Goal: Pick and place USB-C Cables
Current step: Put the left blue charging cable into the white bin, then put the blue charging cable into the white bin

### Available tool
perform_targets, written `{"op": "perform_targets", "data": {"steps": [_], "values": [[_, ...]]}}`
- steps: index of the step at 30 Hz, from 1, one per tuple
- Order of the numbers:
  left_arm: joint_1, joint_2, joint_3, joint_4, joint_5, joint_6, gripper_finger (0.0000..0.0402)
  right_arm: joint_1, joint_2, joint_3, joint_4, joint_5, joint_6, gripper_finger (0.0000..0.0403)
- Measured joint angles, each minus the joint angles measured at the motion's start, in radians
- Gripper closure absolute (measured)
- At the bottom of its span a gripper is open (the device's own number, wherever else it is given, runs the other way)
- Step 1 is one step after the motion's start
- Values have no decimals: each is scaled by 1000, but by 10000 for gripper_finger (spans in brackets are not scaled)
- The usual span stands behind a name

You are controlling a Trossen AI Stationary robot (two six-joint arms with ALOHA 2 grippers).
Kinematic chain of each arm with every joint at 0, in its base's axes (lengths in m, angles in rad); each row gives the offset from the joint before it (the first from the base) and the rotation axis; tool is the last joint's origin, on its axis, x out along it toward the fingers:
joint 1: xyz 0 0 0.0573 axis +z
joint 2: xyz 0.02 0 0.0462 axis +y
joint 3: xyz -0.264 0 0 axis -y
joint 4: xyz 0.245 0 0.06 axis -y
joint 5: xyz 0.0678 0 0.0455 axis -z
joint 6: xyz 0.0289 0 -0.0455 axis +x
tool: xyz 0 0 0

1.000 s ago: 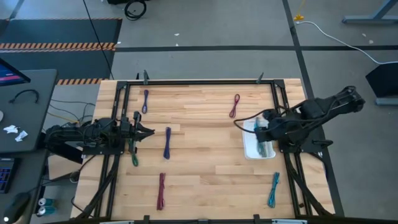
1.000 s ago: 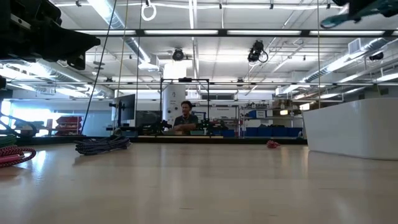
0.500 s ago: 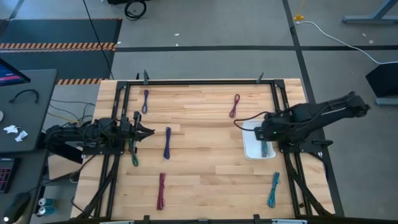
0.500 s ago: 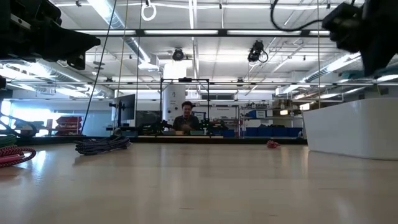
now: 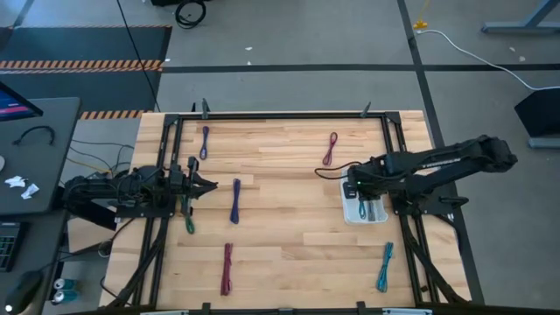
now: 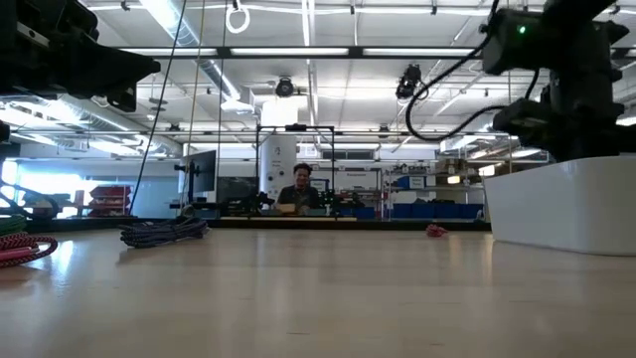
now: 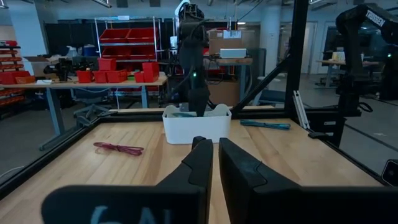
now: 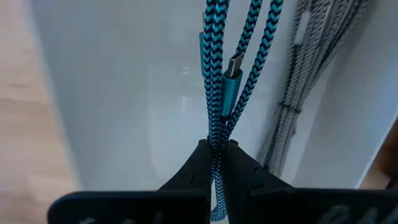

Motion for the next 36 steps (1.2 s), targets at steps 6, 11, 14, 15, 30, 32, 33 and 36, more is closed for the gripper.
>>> {"op": "perform_targets", "data": {"steps": [6, 11, 14, 15, 30, 32, 33, 36], "values": [[0, 0, 0, 0, 0, 0, 365, -49, 60, -20, -3, -21, -51, 374], [0, 0, 0, 0, 0, 0, 371, -63, 91, -20, 1, -24, -76, 345], [0, 0, 0, 0, 0, 0, 370, -63, 89, -20, -13, -12, -77, 322], [0, 0, 0, 0, 0, 0, 369, -63, 86, -20, -25, -5, -75, 315], [0, 0, 0, 0, 0, 0, 374, 145, 13, 363, -146, 286, -44, 294], [0, 0, 0, 0, 0, 0, 373, 215, 24, 420, -91, 325, -48, 294], [0, 0, 0, 0, 0, 0, 371, 252, 28, 439, -54, 335, -54, 294], [0, 0, 0, 0, 0, 0, 366, 371, 47, 456, 82, 323, -71, 294]]}}
